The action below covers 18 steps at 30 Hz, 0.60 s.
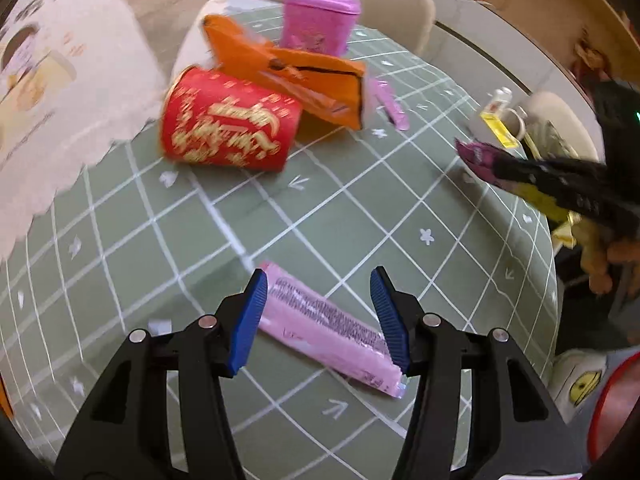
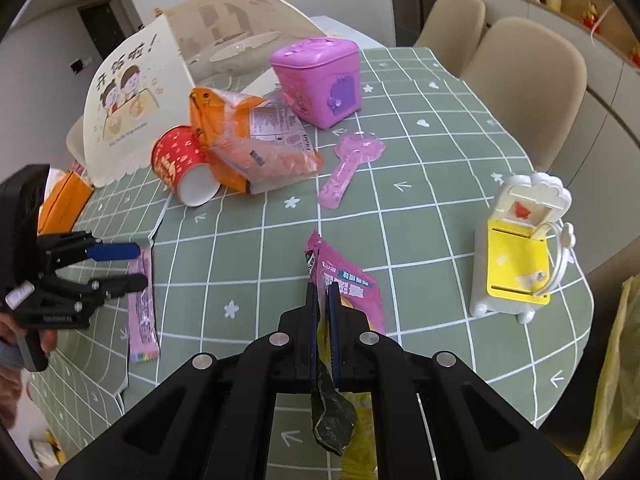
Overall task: Collect trash
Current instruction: 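Grasp the pink candy strip with the left gripper while right holds the pink packet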
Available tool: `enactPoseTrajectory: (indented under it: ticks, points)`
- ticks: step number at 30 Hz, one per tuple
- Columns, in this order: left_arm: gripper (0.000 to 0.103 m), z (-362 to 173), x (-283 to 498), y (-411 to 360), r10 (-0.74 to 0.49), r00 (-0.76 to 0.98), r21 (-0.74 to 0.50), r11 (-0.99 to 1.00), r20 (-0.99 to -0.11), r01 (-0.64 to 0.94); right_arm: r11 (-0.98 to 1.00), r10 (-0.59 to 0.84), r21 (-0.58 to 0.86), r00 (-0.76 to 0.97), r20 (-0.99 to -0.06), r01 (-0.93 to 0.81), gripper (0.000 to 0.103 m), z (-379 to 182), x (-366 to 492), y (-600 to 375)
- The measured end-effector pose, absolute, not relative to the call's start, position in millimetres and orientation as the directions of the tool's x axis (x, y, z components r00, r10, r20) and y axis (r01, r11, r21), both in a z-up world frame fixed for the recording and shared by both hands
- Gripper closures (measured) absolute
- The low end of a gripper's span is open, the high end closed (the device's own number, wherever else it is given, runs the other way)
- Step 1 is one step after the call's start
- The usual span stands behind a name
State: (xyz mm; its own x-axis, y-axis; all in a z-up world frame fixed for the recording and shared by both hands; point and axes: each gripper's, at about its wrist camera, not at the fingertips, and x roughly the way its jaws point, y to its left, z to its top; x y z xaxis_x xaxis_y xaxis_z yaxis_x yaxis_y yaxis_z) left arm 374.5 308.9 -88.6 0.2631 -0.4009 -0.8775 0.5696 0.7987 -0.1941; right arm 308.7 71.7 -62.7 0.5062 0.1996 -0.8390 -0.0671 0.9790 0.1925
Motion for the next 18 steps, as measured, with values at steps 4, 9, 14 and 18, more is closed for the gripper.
enactPoseTrajectory:
  ticks: [4, 9, 14, 18]
  points:
    - [0.052, -89, 364, 321, -0.391, 0.292, -0.231, 0.858, -0.873, 0.459, 0.98, 0.195, 0.183, 0.516, -0.834, -0.075, 0.096, -62, 298, 74]
    - [0.052, -98, 343, 350, -0.361, 0.357, -0.306, 0.93, -0.862, 0.202, 0.984, 0.177, 0.168, 0.53, -0.829, -0.066, 0.096, -60, 285, 74]
    - [0.052, -107, 331, 350, -0.371, 0.397, -0.364, 0.926, -0.839, 0.096, 0.988, 0.151, 0.136, 0.527, -0.837, -0.067, 0.096, -63, 276, 78]
    - [0.052, -107, 339, 332, -0.329, 0.411, -0.309, 0.944, -0.85, 0.118, 0.99, 0.139, 0.123, 0.525, -0.84, -0.066, 0.096, -63, 270, 81]
